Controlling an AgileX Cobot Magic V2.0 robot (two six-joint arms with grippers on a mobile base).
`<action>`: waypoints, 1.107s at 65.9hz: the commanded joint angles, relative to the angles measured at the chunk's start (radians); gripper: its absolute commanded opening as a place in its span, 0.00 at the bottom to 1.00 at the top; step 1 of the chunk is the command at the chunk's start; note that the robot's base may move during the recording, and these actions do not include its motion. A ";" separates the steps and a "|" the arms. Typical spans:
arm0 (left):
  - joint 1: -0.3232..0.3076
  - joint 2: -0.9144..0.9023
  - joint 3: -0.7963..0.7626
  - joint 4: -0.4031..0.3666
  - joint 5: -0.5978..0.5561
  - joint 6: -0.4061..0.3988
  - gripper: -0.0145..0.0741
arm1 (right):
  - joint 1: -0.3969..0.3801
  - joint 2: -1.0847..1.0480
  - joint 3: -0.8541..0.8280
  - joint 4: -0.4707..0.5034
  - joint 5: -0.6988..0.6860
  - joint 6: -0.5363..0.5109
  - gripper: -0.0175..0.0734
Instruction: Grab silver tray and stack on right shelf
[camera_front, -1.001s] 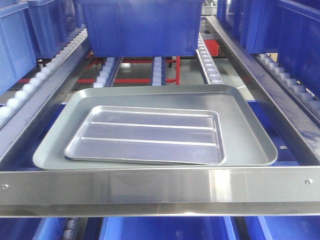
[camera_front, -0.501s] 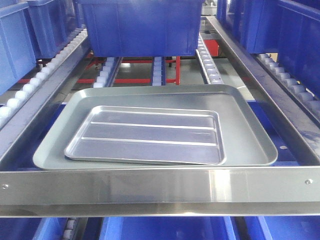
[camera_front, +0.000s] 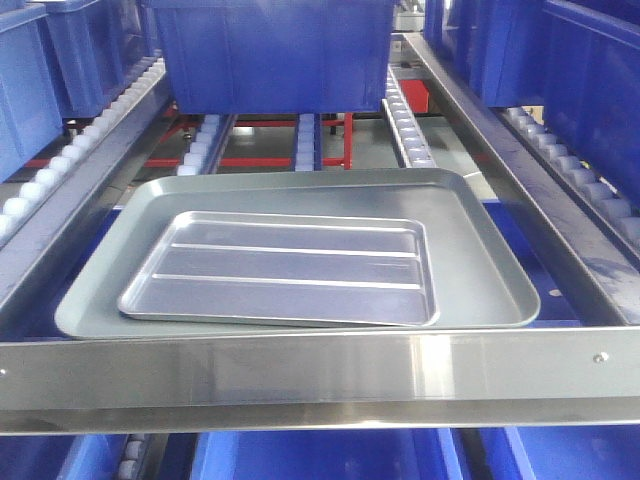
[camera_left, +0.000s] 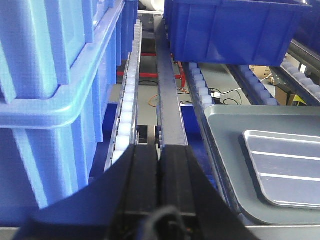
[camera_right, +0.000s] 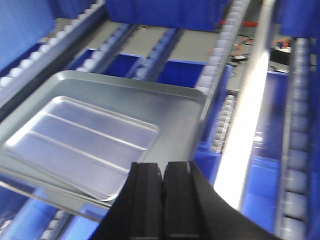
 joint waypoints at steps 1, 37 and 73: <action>0.000 -0.015 0.019 0.000 -0.093 -0.008 0.06 | -0.072 -0.037 -0.006 0.095 -0.105 -0.177 0.25; 0.000 -0.013 0.019 0.000 -0.093 -0.008 0.06 | -0.372 -0.501 0.360 0.102 -0.189 -0.218 0.25; 0.000 -0.013 0.019 0.000 -0.093 -0.008 0.06 | -0.378 -0.501 0.360 0.102 -0.189 -0.218 0.25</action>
